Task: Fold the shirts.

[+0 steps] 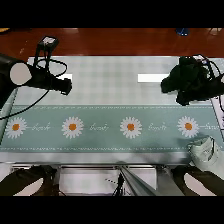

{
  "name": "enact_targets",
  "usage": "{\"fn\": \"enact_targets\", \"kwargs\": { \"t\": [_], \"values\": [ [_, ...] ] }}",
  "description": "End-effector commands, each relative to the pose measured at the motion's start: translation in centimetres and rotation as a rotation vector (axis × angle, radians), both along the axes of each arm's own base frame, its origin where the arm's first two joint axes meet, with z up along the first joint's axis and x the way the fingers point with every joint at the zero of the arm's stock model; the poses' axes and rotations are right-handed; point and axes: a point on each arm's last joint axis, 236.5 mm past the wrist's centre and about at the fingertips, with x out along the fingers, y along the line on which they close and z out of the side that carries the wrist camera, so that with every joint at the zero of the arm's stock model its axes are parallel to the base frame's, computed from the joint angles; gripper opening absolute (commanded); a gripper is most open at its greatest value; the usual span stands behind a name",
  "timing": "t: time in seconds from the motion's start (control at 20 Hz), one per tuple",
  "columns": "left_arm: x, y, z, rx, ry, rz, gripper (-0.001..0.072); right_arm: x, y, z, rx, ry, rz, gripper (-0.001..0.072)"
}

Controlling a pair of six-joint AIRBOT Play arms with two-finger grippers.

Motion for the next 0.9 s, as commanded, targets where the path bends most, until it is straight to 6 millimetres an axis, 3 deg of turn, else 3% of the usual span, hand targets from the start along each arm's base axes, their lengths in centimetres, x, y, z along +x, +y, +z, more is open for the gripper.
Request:
{"fn": "enact_targets", "kwargs": {
  "t": [0.0, 0.85],
  "values": [
    [0.03, -0.03, 0.02, 0.0, -0.001, -0.001, 0.072, 0.01, 0.03, 0.01, 0.0, 0.0, 0.001, 0.0595],
    [0.03, -0.03, 0.02, 0.0, -0.001, -0.001, 0.072, 0.63, 0.11, 0.21, 0.004, -0.028, 0.0, 0.0595]
  ]
}}
